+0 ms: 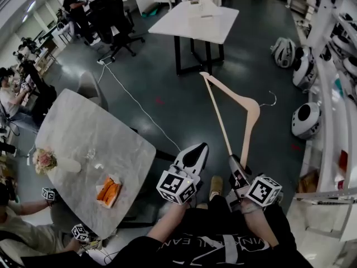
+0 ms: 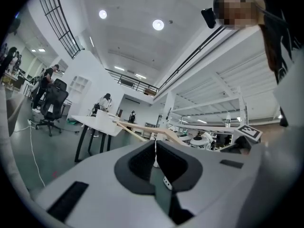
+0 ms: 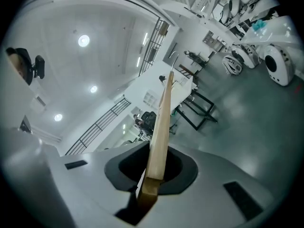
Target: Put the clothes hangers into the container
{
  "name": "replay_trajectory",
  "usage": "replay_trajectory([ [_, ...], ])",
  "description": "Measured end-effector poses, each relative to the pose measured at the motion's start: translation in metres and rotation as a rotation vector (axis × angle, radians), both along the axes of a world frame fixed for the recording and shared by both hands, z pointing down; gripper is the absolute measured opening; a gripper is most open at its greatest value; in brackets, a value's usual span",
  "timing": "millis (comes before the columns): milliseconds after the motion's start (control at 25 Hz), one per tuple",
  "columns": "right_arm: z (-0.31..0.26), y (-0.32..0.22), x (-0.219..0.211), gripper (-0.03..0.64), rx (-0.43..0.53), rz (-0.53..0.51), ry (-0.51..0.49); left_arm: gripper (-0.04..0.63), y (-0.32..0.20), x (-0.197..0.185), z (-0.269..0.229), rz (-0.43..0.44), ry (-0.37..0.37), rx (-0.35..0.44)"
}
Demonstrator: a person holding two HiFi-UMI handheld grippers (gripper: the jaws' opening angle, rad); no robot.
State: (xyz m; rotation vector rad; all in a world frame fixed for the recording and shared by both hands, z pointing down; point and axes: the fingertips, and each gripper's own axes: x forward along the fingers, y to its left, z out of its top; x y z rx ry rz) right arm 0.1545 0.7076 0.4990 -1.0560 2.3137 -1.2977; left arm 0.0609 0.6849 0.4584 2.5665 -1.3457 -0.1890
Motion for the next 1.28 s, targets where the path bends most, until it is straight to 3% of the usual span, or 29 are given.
replay_trajectory([
  [480, -0.013, -0.101, 0.018, 0.055, 0.055, -0.047, -0.014, 0.015, -0.095, 0.036, -0.012, -0.004, -0.029, 0.009],
  [1280, -0.012, -0.163, 0.033, 0.055, 0.070, -0.114, -0.014, 0.015, -0.163, 0.063, -0.009, -0.029, -0.028, 0.012],
])
